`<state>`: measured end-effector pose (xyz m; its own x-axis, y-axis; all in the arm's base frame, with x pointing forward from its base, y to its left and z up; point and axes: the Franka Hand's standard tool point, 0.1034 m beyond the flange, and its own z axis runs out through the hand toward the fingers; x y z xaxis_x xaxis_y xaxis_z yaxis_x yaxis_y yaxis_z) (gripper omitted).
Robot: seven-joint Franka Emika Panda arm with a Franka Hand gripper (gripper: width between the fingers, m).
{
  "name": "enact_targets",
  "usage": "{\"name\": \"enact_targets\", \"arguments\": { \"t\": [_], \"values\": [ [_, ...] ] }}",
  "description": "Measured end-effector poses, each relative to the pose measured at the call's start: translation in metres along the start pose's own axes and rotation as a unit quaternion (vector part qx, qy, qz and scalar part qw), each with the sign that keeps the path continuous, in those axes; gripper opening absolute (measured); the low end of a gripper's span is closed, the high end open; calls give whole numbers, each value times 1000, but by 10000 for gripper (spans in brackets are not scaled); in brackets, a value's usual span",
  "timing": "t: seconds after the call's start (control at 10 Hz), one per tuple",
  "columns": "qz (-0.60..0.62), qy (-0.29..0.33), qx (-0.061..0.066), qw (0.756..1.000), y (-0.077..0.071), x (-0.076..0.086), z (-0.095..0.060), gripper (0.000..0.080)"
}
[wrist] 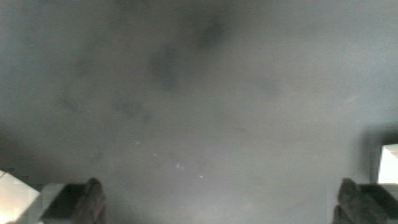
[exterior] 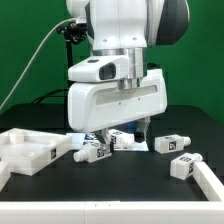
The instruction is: Assemble one leg
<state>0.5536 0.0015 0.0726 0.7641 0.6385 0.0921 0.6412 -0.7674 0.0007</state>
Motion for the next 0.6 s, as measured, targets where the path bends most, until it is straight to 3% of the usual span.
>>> {"name": "enact_targets", "arguments": {
  "t": [0.6],
  "values": [
    [7,2,2,1000,0,-1,1,650]
  ]
}}
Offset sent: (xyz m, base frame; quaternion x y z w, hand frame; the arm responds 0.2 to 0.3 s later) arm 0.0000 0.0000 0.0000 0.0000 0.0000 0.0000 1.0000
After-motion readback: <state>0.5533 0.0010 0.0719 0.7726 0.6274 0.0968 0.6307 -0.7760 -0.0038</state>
